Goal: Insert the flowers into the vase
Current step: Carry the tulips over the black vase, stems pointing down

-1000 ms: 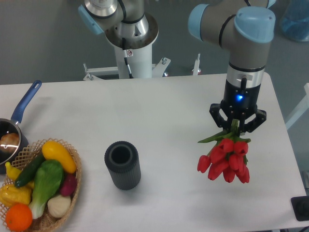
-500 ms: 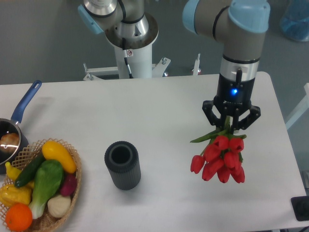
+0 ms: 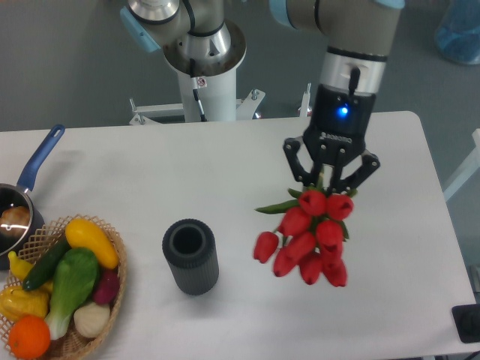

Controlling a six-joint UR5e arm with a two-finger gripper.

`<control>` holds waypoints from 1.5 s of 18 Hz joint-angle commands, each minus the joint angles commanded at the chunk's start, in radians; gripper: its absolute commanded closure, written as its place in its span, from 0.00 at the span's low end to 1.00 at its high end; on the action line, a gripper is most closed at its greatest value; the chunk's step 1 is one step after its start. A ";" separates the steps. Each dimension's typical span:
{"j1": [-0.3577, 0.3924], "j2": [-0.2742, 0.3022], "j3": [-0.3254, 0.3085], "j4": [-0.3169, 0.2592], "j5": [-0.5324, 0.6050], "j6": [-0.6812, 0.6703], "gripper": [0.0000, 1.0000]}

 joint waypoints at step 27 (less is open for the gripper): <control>0.003 -0.141 -0.106 0.141 -0.723 0.327 1.00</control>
